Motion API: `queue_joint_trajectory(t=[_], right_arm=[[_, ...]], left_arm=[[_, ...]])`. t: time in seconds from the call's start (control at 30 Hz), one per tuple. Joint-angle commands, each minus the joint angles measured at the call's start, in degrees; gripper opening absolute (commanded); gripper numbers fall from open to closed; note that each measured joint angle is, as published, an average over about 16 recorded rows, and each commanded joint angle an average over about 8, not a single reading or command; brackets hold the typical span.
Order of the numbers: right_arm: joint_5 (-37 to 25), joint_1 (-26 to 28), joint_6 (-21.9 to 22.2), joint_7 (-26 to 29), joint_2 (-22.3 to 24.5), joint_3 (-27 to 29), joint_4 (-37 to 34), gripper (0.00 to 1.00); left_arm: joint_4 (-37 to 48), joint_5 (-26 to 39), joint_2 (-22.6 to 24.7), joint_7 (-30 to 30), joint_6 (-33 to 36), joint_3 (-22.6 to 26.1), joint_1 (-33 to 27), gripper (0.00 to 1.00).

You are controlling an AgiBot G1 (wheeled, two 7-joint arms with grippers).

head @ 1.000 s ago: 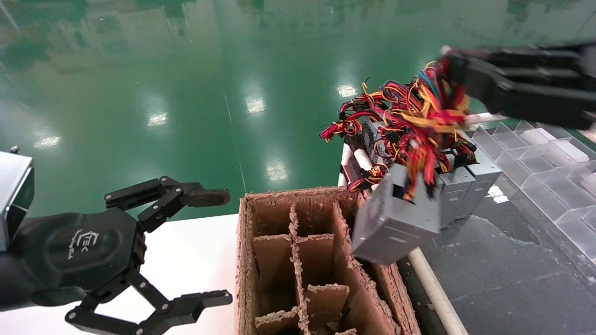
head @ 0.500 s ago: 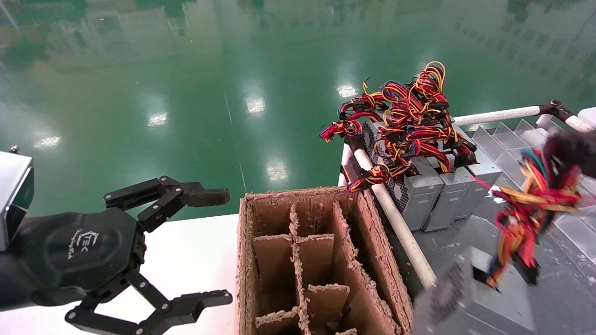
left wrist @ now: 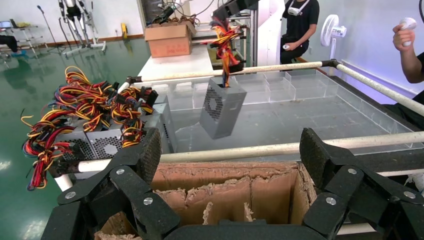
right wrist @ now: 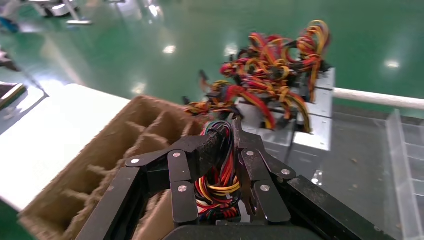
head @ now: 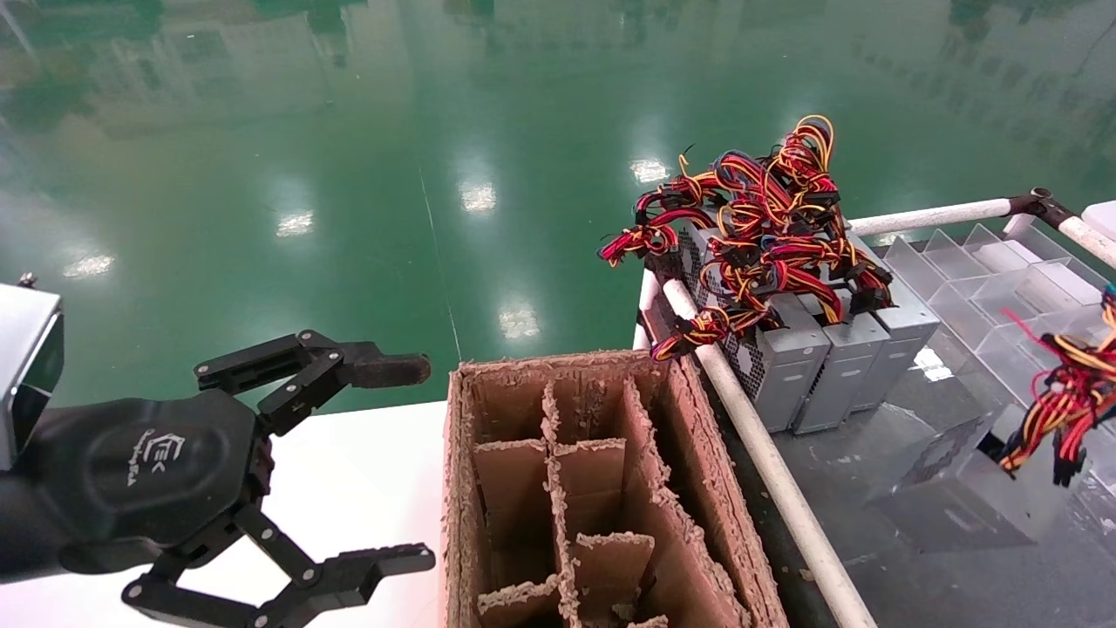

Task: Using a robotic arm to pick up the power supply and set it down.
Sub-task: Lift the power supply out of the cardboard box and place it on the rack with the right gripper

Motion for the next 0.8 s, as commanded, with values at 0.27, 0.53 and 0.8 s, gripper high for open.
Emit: queue_joint_trajectory(t=[0.27, 0.53, 0.8], right_arm=[[7.47, -0.30, 11.19, -10.65, -3.43, -6.81, 1.25, 0.00], [9.56, -1.76, 14.87, -16.88, -8.35, -9.41, 2.92, 0.00], [4.14, 0.19, 16.56, -15.58, -13.86, -9.56, 2.79, 0.00]], left_arm=[[0.00, -0.01, -0.01, 0.01, -0.01, 0.02, 0.00, 1.00], [0.00, -0.03, -0.02, 0.02, -0.02, 0.04, -0.01, 1.00], [0.00, -0.04, -0.02, 0.03, -0.02, 0.06, -0.01, 1.00]])
